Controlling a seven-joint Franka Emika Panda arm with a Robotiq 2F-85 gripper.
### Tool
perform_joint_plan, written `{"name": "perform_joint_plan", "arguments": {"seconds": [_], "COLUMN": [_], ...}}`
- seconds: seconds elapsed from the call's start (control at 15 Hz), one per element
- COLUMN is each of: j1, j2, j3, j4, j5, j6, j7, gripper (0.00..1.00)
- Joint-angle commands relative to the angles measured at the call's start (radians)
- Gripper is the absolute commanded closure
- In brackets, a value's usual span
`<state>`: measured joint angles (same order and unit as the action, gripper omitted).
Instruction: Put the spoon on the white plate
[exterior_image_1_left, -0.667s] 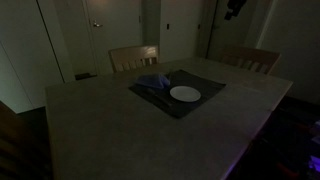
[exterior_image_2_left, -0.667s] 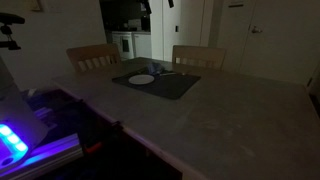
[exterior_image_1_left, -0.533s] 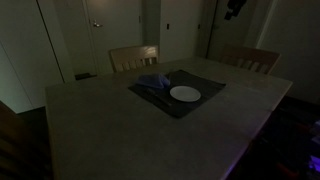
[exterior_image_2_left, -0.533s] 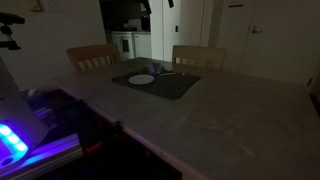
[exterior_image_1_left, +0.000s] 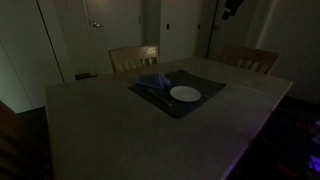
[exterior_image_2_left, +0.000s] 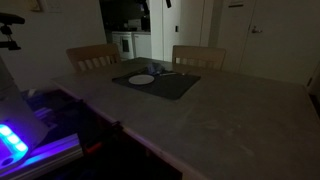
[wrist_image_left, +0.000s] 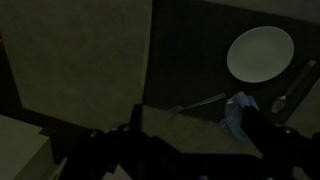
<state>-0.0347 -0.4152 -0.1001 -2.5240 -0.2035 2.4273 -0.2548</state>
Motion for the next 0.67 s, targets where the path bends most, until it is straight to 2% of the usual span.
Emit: {"name": "perform_joint_plan", "arguments": {"seconds": [0.0, 0.6], "j1": [0.01, 0.045], "j2": [0.054, 0.147], "j3": [0.013, 0.037], "j4": [0.029, 0.073], "j5": [0.003, 0.008], "j6": [0.028, 0.084], "j7": [-0.01, -0.021], "gripper": [0.0, 0.0]}}
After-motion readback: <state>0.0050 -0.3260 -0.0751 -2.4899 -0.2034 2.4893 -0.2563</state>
